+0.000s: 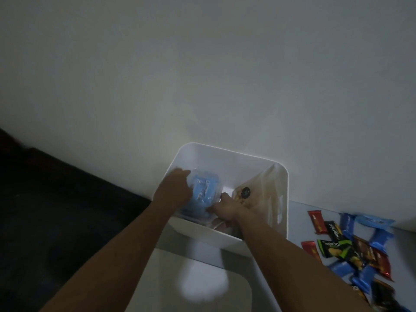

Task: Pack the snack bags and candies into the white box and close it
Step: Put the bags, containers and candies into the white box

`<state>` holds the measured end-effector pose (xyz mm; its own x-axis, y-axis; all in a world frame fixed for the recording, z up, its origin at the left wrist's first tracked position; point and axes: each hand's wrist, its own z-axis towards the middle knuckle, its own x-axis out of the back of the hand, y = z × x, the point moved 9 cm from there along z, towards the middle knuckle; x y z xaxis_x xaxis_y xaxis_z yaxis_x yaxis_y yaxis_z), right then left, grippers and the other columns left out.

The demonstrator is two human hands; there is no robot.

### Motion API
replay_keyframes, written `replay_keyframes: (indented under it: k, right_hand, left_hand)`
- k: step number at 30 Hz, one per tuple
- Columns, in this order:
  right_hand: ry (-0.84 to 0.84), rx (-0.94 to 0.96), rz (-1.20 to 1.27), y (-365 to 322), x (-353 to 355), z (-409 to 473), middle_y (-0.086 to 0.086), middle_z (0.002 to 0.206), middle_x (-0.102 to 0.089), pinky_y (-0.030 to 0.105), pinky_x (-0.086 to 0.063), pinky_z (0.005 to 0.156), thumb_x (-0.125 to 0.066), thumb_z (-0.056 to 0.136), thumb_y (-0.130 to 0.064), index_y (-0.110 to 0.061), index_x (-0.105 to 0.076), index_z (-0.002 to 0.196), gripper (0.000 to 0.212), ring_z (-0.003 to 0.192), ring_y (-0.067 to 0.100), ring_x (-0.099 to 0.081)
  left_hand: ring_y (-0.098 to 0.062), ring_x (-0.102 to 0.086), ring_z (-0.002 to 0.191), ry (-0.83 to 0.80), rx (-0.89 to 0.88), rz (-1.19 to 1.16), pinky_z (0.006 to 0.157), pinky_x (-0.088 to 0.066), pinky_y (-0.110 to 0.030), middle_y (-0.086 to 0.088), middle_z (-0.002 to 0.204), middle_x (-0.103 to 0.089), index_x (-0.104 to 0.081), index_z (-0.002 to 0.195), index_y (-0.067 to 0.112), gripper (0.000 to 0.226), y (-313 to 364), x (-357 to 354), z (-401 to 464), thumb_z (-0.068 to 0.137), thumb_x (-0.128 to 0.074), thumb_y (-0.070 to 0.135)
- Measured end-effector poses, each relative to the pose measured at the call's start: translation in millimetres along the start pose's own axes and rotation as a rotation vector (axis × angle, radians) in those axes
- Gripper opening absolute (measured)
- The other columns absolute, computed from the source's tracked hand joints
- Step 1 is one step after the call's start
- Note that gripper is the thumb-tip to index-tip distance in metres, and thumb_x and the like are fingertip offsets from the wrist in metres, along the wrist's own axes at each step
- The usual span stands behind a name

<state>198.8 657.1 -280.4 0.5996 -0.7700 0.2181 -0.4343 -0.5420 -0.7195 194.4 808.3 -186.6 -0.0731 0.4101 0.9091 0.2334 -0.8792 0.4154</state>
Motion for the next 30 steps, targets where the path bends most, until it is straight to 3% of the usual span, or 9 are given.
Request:
replay_keyframes:
  k: [2, 3, 6, 11, 16, 19, 23, 27, 30]
  right_hand:
    - [-0.001, 0.042, -0.025, -4, 1, -2, 0.015, 0.099, -0.065, 0.037, -0.058, 0.057, -0.058, 0.091, -0.011, -0.021, -0.042, 0.105, 0.023, 0.067, 0.024, -0.067]
    - [-0.011, 0.060, -0.033, -7, 0, -5, 0.013, 0.094, -0.065, 0.039, -0.059, 0.060, -0.056, 0.092, -0.010, -0.025, -0.044, 0.098, 0.021, 0.064, 0.023, -0.066]
    - [-0.066, 0.095, -0.072, -15, -9, -16, 0.006, 0.082, -0.064, 0.031, -0.055, 0.054, -0.054, 0.095, -0.011, -0.027, -0.045, 0.087, 0.020, 0.055, 0.015, -0.062]
    - [-0.086, 0.147, -0.157, -25, -13, -28, -0.002, 0.079, -0.055, 0.017, -0.049, 0.047, -0.055, 0.096, -0.016, -0.019, -0.044, 0.109, 0.017, 0.058, 0.007, -0.058]
    - [-0.001, 0.105, -0.165, -25, 7, -36, 0.009, 0.101, -0.054, 0.036, -0.057, 0.068, -0.058, 0.095, -0.021, -0.007, -0.035, 0.140, 0.053, 0.086, 0.026, -0.062]
    - [0.049, 0.112, -0.132, -29, 33, -45, 0.015, 0.123, -0.055, 0.036, -0.057, 0.066, -0.064, 0.091, -0.025, -0.010, -0.028, 0.147, 0.068, 0.092, 0.027, -0.064]
    - [0.117, 0.173, -0.114, -36, 83, -75, 0.016, 0.113, -0.066, 0.039, -0.060, 0.077, -0.066, 0.090, -0.028, -0.010, -0.044, 0.139, 0.056, 0.094, 0.028, -0.070]
    - [0.122, 0.179, -0.118, -27, 137, -121, 0.009, 0.111, -0.065, 0.047, -0.060, 0.077, -0.064, 0.091, -0.024, -0.008, -0.049, 0.135, 0.049, 0.092, 0.026, -0.069]
    - [0.142, 0.178, -0.151, -7, 177, -153, 0.012, 0.121, -0.061, 0.048, -0.061, 0.073, -0.065, 0.091, -0.024, -0.008, -0.050, 0.135, 0.049, 0.096, 0.028, -0.067]
  left_hand:
    - [-0.036, -0.060, 0.108, 0.294, -0.128, 0.020, 0.092, -0.051, -0.044, -0.017, 0.116, -0.066, -0.066, 0.112, 0.002, 0.039, 6, 27, -3, 0.074, -0.057, 0.005]
    - [-0.039, -0.062, 0.103, 0.343, -0.169, 0.036, 0.088, -0.053, -0.047, -0.020, 0.111, -0.068, -0.067, 0.107, -0.001, 0.042, 7, 32, -5, 0.068, -0.056, 0.003]
    - [-0.046, -0.056, 0.117, 0.261, -0.109, -0.055, 0.099, -0.044, -0.054, -0.030, 0.128, -0.056, -0.059, 0.120, -0.010, 0.051, -4, 25, -6, 0.069, -0.061, -0.005]
    - [-0.047, -0.064, 0.103, 0.191, -0.064, -0.129, 0.086, -0.051, -0.053, -0.031, 0.126, -0.058, -0.060, 0.117, -0.014, 0.056, -19, 12, -3, 0.064, -0.055, 0.004]
    - [-0.038, -0.039, 0.136, 0.206, -0.065, -0.004, 0.111, -0.027, -0.054, -0.020, 0.147, -0.040, -0.049, 0.135, -0.001, 0.063, -13, 14, -3, 0.075, -0.069, 0.006]
    - [-0.032, -0.024, 0.144, 0.172, -0.042, 0.083, 0.116, -0.012, -0.054, -0.014, 0.151, -0.037, -0.048, 0.137, 0.006, 0.060, 8, 12, -7, 0.080, -0.066, 0.016]
    - [-0.033, -0.039, 0.135, 0.129, -0.118, -0.089, 0.116, -0.022, -0.045, -0.014, 0.139, -0.052, -0.056, 0.130, 0.007, 0.060, 58, 7, -12, 0.076, -0.055, 0.032]
    - [-0.031, -0.045, 0.129, 0.087, -0.246, -0.174, 0.111, -0.029, -0.032, -0.013, 0.136, -0.055, -0.055, 0.133, 0.007, 0.050, 131, -2, -29, 0.084, -0.066, 0.016]
    - [-0.026, -0.046, 0.129, 0.069, -0.304, -0.195, 0.109, -0.031, -0.031, -0.008, 0.138, -0.055, -0.053, 0.135, 0.013, 0.052, 179, -15, -44, 0.085, -0.064, 0.019]
